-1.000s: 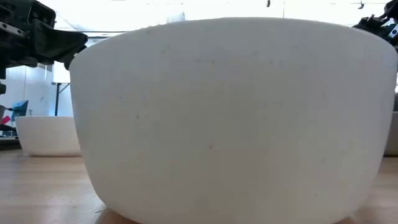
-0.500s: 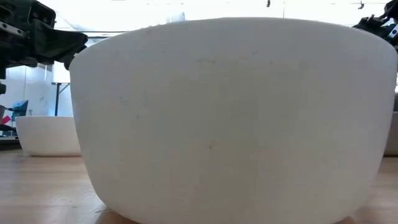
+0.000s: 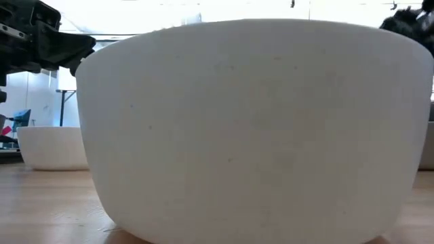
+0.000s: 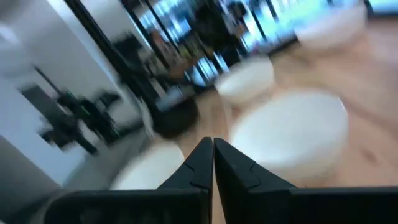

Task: Nest bowls inside each other
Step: Stack the top right white bowl on the middle right white bowl

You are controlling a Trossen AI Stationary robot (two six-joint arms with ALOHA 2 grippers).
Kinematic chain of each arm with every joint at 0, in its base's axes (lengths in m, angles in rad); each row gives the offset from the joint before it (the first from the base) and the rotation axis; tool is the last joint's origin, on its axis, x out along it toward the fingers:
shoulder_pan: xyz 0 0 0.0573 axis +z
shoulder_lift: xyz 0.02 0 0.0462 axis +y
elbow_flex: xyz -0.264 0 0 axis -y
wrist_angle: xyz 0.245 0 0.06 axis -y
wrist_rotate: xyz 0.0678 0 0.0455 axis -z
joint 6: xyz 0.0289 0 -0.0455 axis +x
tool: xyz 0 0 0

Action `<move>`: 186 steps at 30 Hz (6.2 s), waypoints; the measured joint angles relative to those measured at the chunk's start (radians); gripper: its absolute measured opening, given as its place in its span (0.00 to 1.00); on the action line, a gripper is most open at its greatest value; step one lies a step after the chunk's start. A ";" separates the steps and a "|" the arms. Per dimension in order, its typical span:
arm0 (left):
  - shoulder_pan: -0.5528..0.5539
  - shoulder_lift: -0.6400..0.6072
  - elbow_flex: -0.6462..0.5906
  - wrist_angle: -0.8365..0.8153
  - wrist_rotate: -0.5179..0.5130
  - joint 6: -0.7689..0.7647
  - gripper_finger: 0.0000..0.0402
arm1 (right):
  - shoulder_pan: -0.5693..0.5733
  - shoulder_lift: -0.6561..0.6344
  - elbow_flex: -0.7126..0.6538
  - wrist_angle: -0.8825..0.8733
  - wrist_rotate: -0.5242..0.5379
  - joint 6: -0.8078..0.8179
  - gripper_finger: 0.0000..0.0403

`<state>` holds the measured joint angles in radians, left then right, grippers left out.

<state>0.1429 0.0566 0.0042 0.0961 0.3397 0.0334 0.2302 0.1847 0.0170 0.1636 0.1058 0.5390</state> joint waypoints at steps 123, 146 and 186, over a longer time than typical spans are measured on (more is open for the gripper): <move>-0.002 0.980 1.443 -1.224 -0.316 -0.280 0.00 | -0.291 1.015 1.416 -1.363 0.399 -0.013 0.02; -0.001 0.985 1.370 -1.252 -0.349 -0.229 0.00 | -0.801 1.333 1.343 -1.415 -0.232 -0.391 0.02; -0.002 0.974 1.302 -1.254 -0.343 -0.266 0.00 | -0.846 1.253 0.904 -1.114 -0.195 -0.399 0.34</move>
<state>0.1413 1.0302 1.3064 -1.1581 -0.0029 -0.2329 -0.6156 1.4374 0.9205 -0.9503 -0.0896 0.1404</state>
